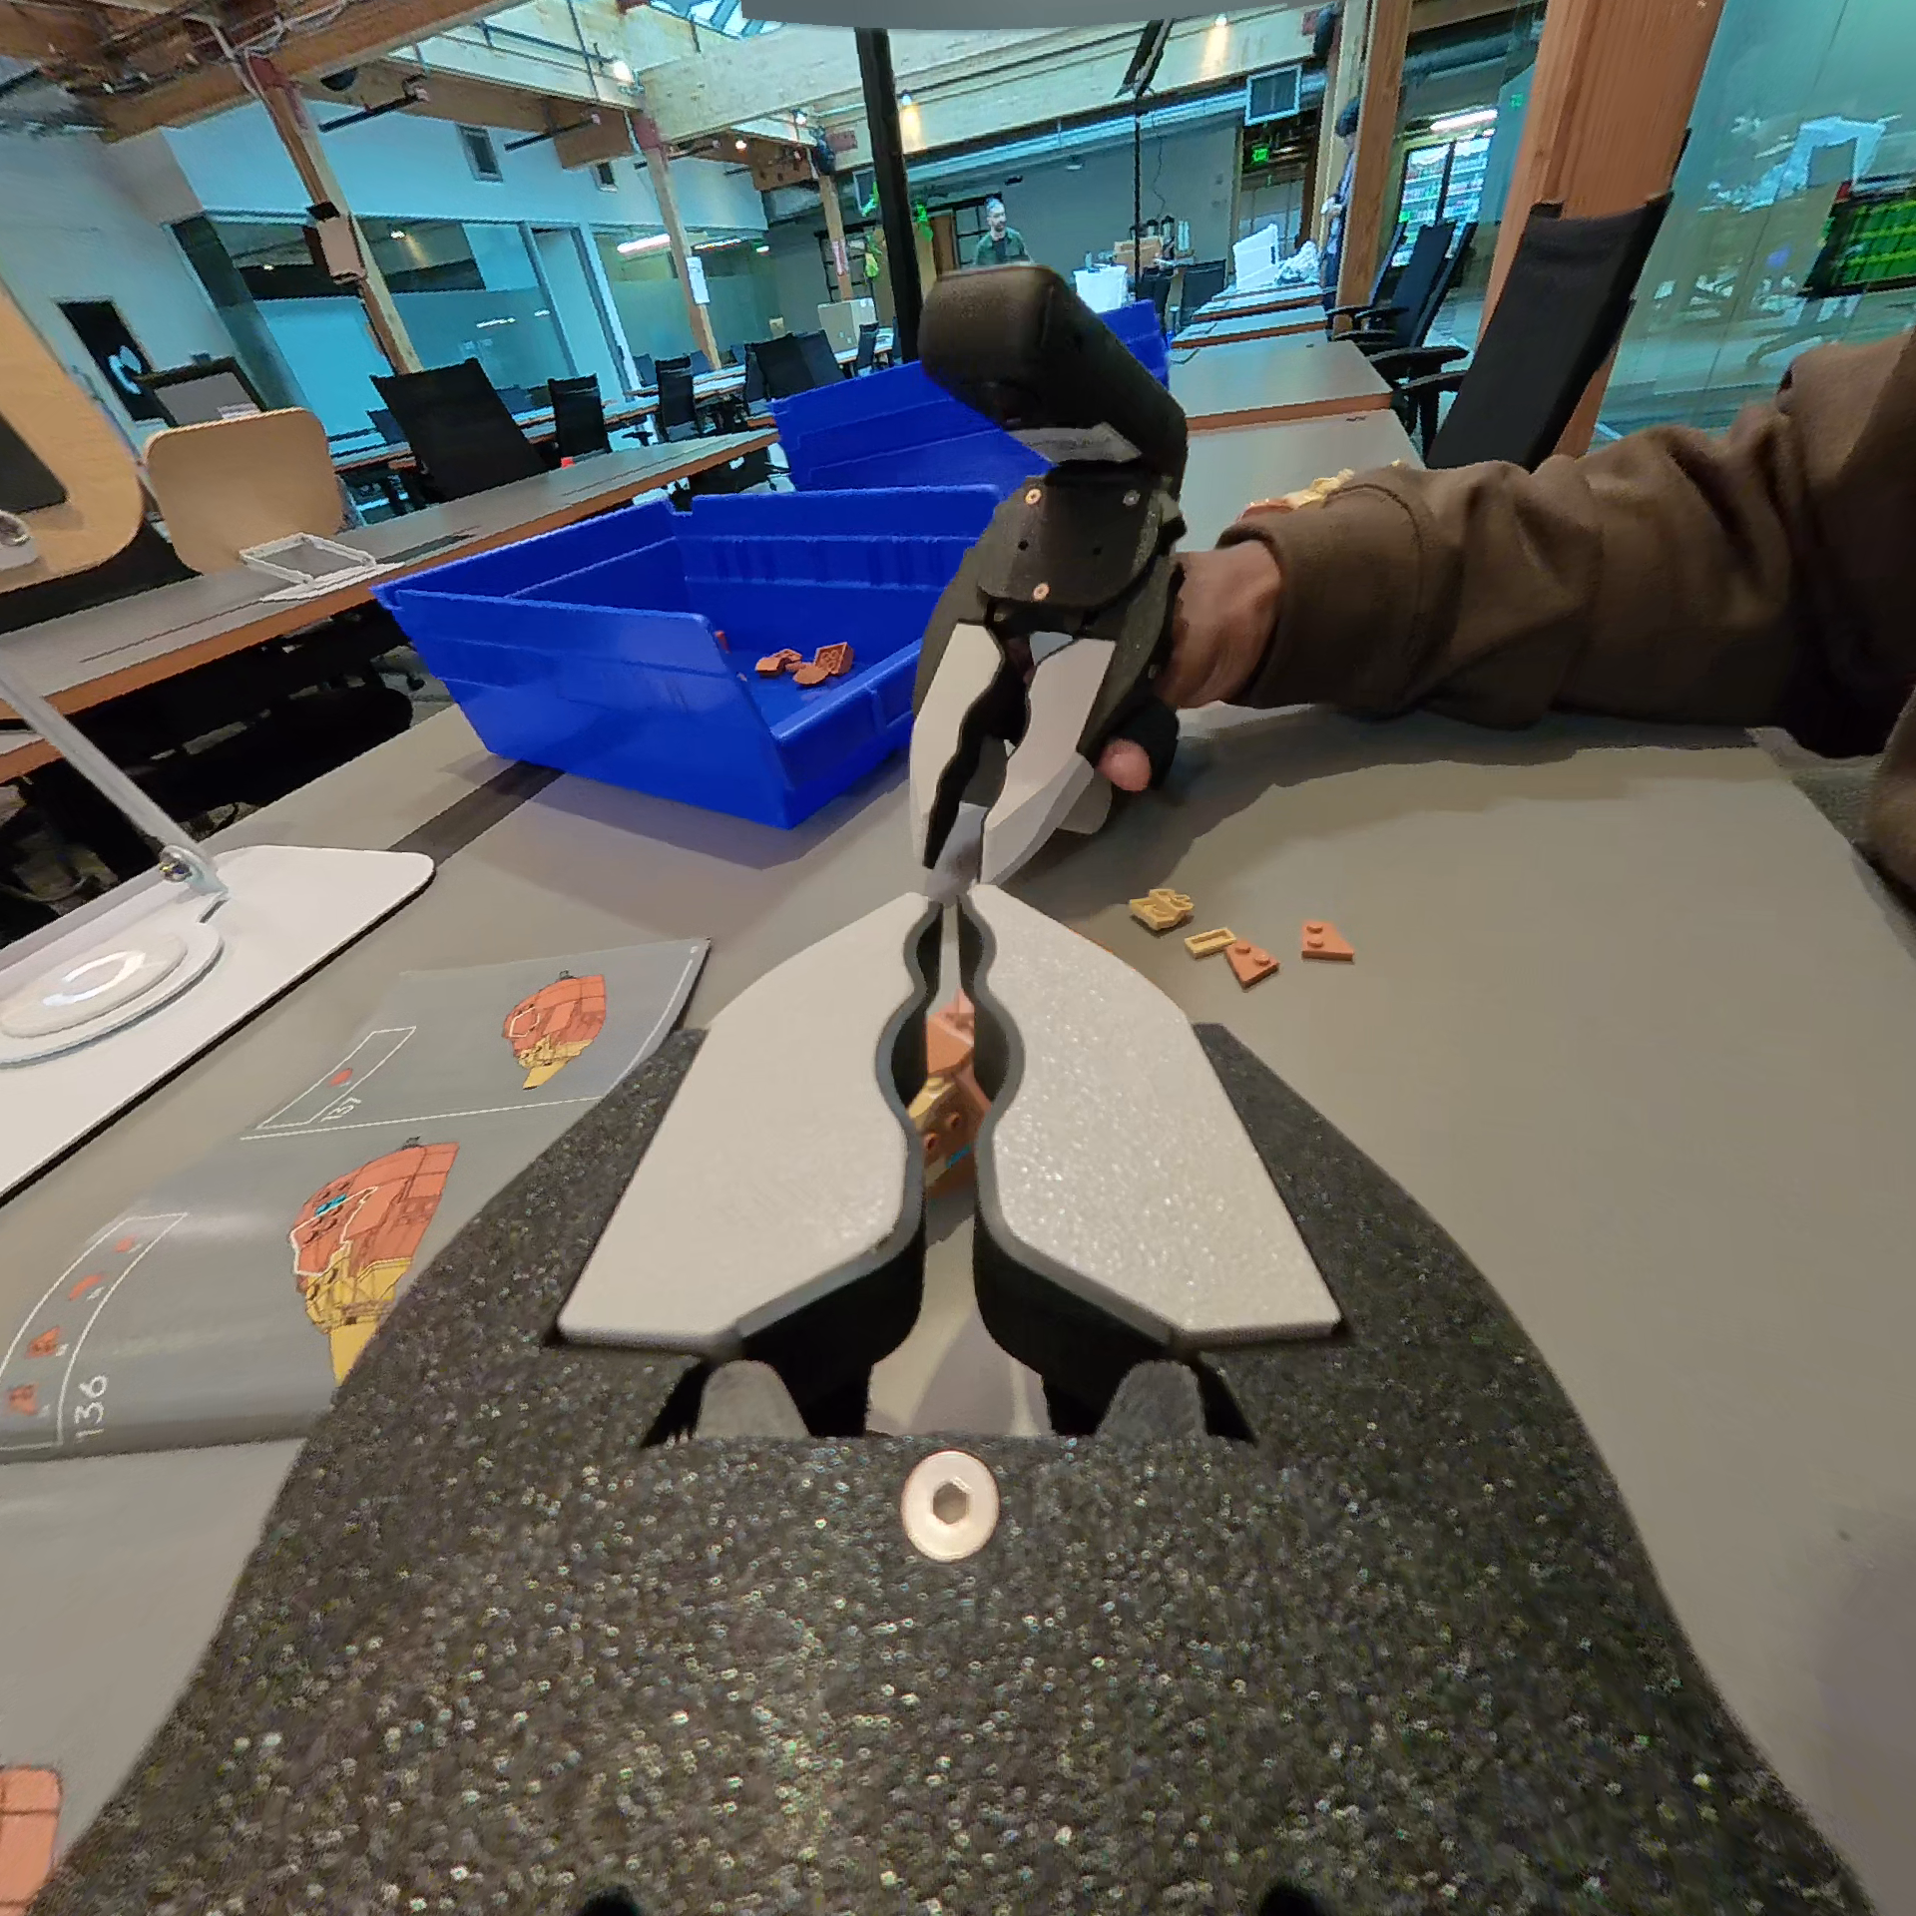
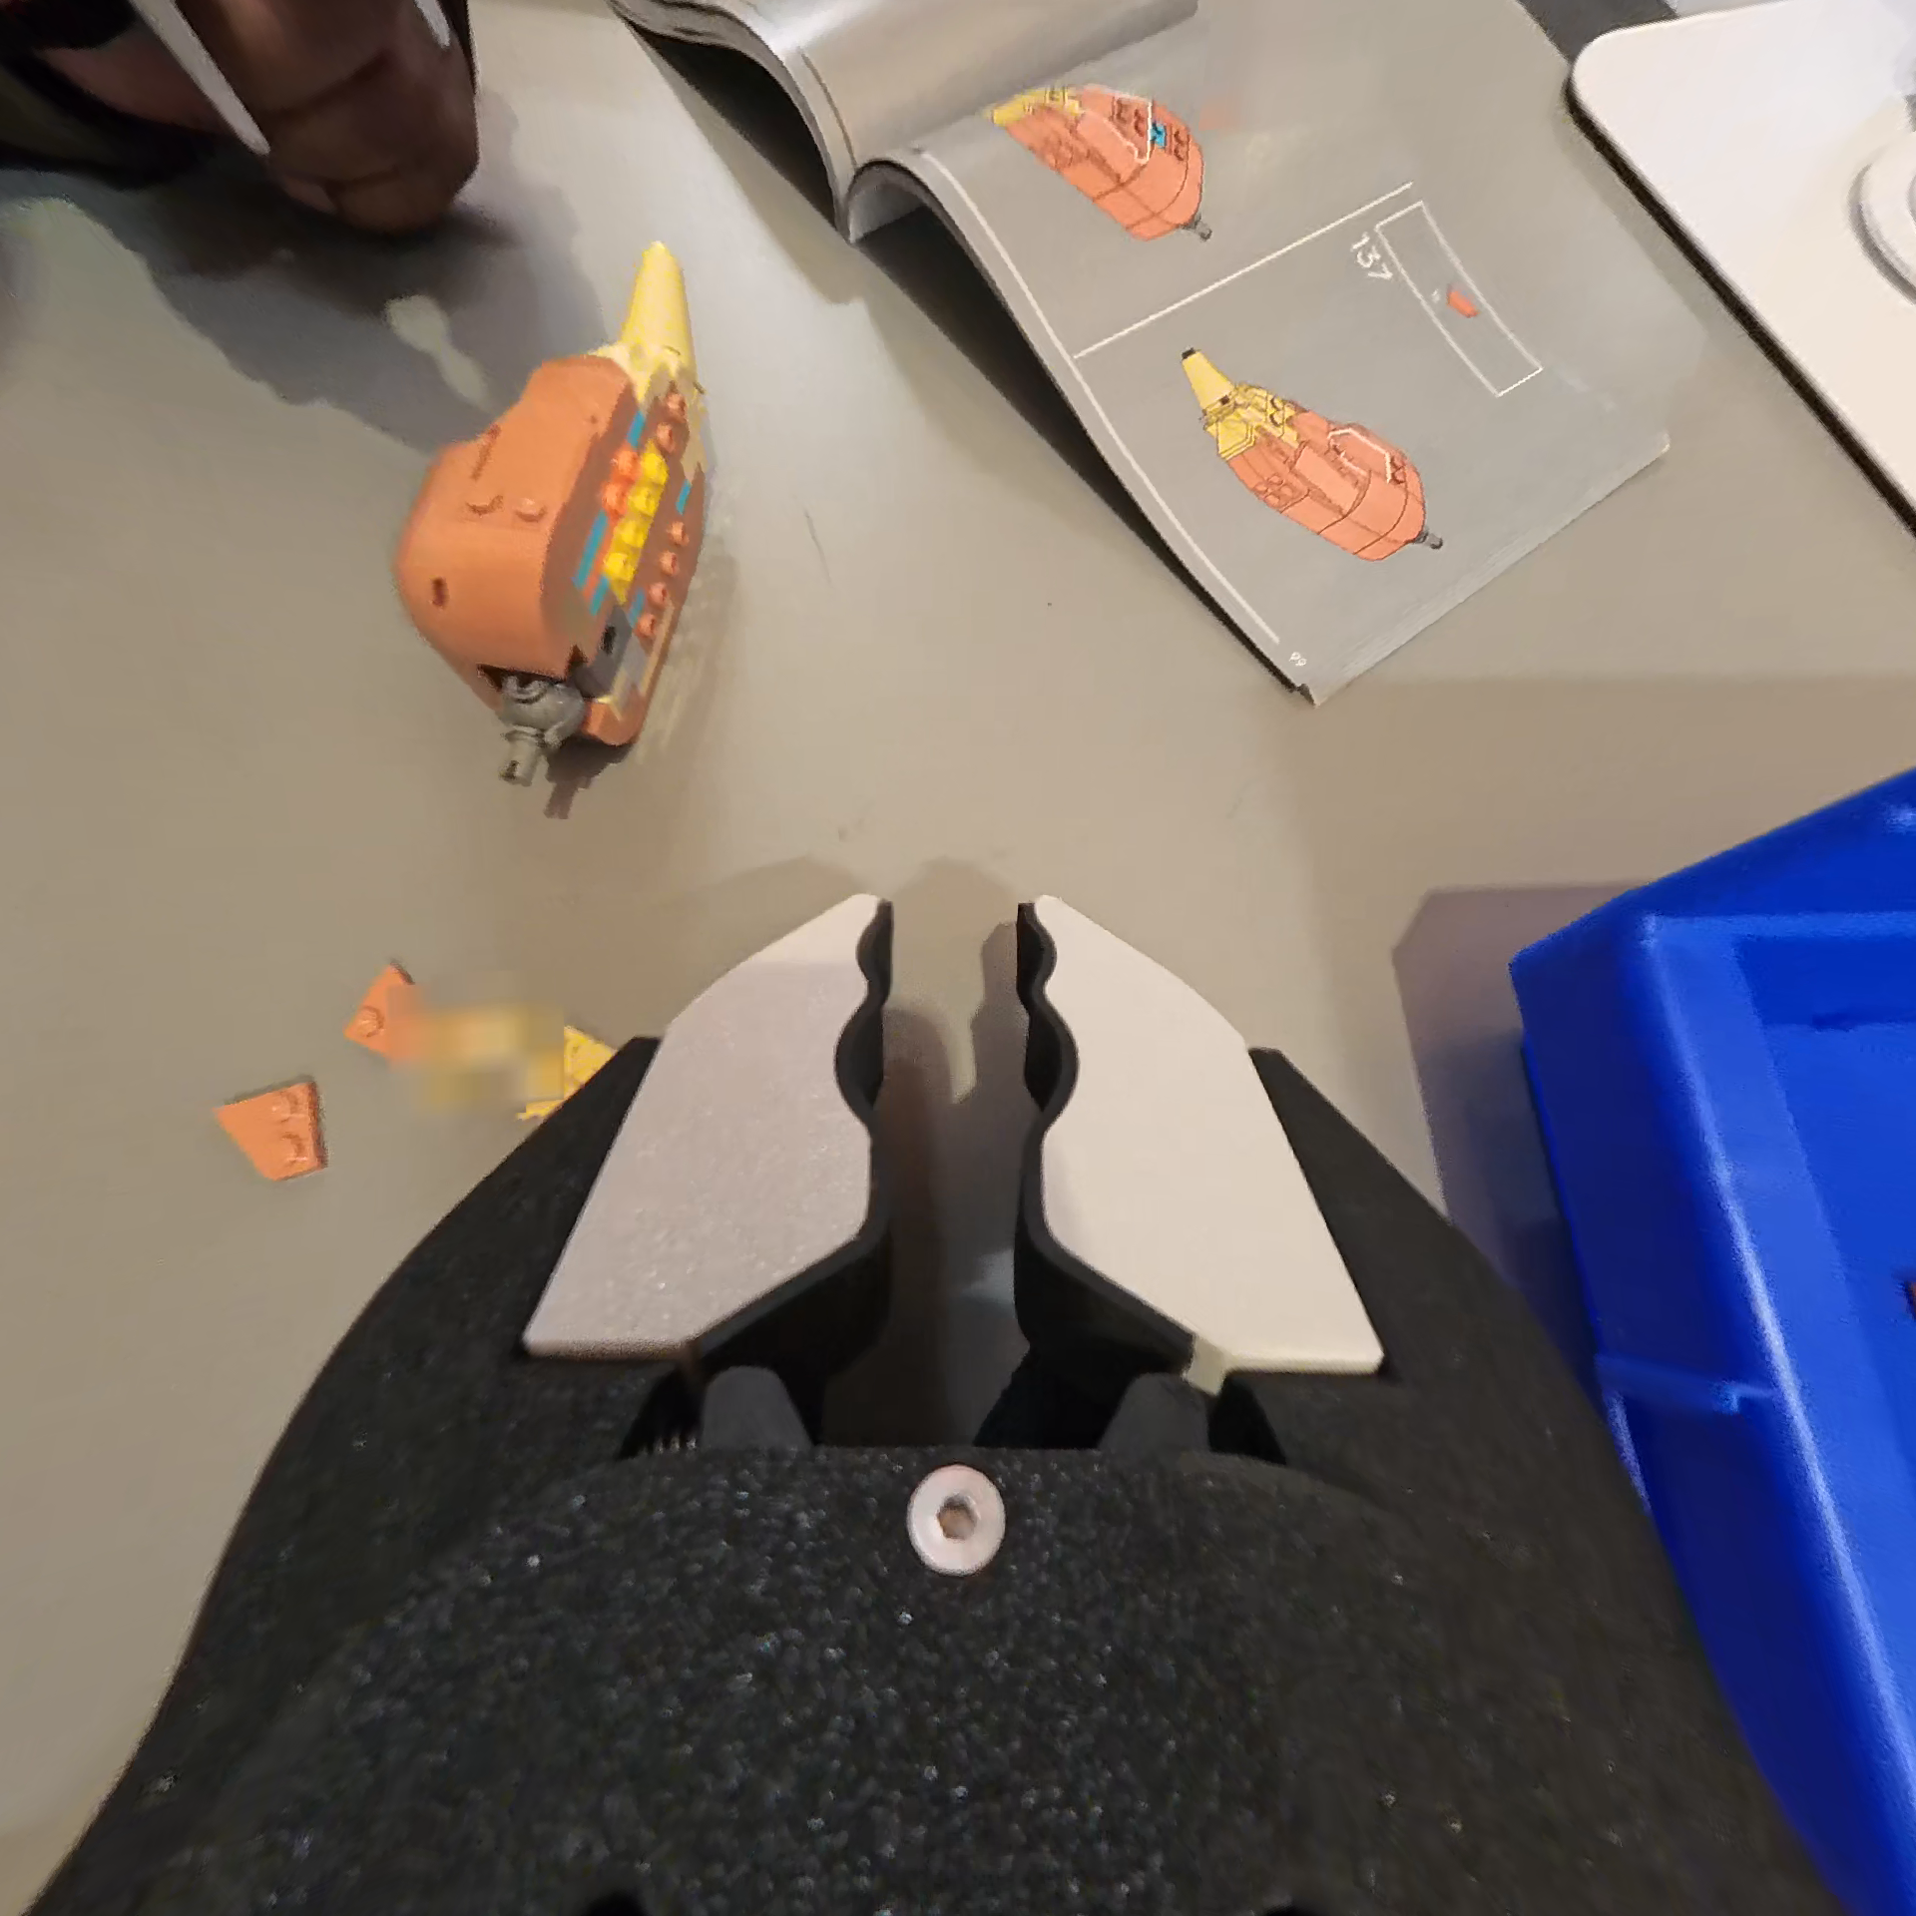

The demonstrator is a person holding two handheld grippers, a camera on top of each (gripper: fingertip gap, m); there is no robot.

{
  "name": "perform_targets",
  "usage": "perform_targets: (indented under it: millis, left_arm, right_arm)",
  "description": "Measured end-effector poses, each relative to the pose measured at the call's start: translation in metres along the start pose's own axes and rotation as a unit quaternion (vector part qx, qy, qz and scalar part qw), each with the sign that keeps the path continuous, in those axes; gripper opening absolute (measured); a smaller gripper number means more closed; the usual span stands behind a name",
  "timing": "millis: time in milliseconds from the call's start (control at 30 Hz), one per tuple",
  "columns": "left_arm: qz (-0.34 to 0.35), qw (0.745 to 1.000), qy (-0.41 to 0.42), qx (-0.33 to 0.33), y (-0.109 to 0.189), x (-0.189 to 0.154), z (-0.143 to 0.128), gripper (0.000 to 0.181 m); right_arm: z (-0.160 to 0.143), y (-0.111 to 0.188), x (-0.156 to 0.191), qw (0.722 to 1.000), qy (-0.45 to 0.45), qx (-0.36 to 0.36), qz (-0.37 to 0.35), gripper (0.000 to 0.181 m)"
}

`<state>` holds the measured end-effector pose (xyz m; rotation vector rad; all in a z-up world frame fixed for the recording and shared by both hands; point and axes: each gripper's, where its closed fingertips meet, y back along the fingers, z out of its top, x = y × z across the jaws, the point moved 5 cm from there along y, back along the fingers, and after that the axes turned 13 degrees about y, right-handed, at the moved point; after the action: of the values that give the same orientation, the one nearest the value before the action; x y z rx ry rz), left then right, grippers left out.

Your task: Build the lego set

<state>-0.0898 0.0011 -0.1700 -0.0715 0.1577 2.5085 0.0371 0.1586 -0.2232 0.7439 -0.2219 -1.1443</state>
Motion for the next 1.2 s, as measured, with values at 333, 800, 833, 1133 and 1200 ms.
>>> perform_targets:
  millis: [333, 800, 833, 1133, 1200]
  left_arm:
    - [-0.049, 0.998, -0.024, 0.022, -0.01, -0.027, -0.002, 0.004]
    - [-0.065, 0.997, -0.033, 0.032, -0.015, -0.038, -0.005, 0.004]
    - [-0.066, 0.997, -0.033, 0.033, -0.015, -0.038, -0.005, 0.004]
    - [-0.063, 0.997, -0.036, 0.033, -0.015, -0.038, -0.005, 0.004]
    - [-0.063, 0.997, -0.036, 0.034, -0.015, -0.038, -0.005, 0.004]
  right_arm:
    - [0.014, 0.032, 0.059, 0.998, -0.007, -0.023, 0.053, 0.025]
    - [0.004, 0.027, 0.119, 0.996, -0.035, 0.056, 0.054, 0.026]
    - [0.003, 0.026, 0.119, 0.996, -0.036, 0.057, 0.053, 0.025]
    - [0.004, 0.018, 0.117, 0.996, -0.032, 0.076, 0.037, 0.015]
    - [0.004, 0.018, 0.117, 0.996, -0.03, 0.074, 0.032, 0.015]
